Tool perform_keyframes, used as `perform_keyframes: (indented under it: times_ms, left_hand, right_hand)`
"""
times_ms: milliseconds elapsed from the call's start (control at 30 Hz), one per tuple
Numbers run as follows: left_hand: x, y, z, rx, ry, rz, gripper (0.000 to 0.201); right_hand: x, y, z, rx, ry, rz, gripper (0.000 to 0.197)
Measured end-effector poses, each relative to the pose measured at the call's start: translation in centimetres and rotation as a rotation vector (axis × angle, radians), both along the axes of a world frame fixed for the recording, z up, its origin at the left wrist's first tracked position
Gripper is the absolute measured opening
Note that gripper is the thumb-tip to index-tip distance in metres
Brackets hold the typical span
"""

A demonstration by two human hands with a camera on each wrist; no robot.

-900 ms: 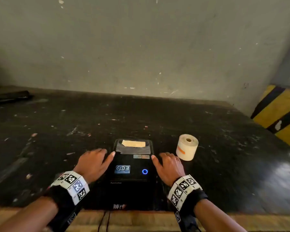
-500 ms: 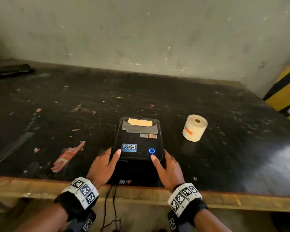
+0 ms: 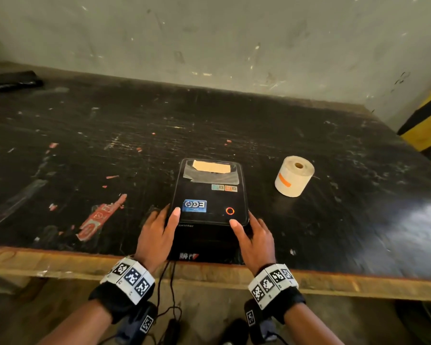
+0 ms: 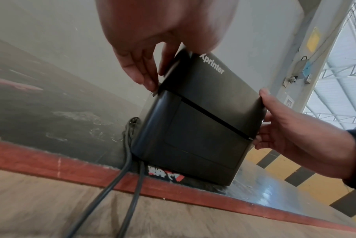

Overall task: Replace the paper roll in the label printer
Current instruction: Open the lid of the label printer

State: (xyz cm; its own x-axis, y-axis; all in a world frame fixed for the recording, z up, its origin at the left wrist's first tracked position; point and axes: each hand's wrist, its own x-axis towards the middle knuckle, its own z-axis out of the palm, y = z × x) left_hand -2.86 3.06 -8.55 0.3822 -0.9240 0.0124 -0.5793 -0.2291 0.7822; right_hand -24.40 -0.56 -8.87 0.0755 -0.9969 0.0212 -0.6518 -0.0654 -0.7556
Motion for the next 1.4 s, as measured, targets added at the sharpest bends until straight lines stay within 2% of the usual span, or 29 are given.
perform_keyframes:
  times_ms: [100,200,300,367,567,700,900,1033,1400]
  left_hand:
    - [0.2,-0.1,0.4,-0.086,0.074,-0.019,0.053]
    - [0.4,-0.7,1.6,-0.21,0.151,-0.058,0.056]
    - [0.4,-2.1,3.5,-0.267,0.1,-0.053,0.06]
    - [0.0,-3.2,4.7,-0.275,0.005,-0.051,0.064]
    - [0.8,-7.6,6.4,-0.35,-0.238,-0.028,0.064]
    - [2.0,-10.4,7.3,-0.362,-0.274,-0.024,0.066]
    - [2.2,-14.8,9.2,-0.472,-0.166,0.037,0.043]
    - [2.9,-17.1,9.5,-0.442,-0.17,0.034,0.046]
    - [3.8,-17.2,8.7,-0.322,-0.056,-0.061,0.062]
  right_hand:
    - [0.0,-0.5,0.7,-0.059,-0.03,0.025,0.074]
    - [0.1,-2.6,2.3,-0.13,-0.143,0.002,0.069]
    - [0.4,-4.9,4.7,-0.193,-0.155,0.002,0.066]
    - [0.5,-5.7,6.1,-0.248,-0.071,0.062,0.065]
    - [0.8,-8.0,8.0,-0.539,0.342,0.17,0.06]
    - [1.2,-10.1,9.3,-0.488,0.413,0.191,0.061]
    - [1.9,-14.6,11.5,-0.407,0.445,0.212,0.064]
    - [2.2,-17.0,12.2,-0.347,0.496,0.256,0.069]
    - [0.4,-18.5,11.0,-0.37,0.278,0.354,0.076]
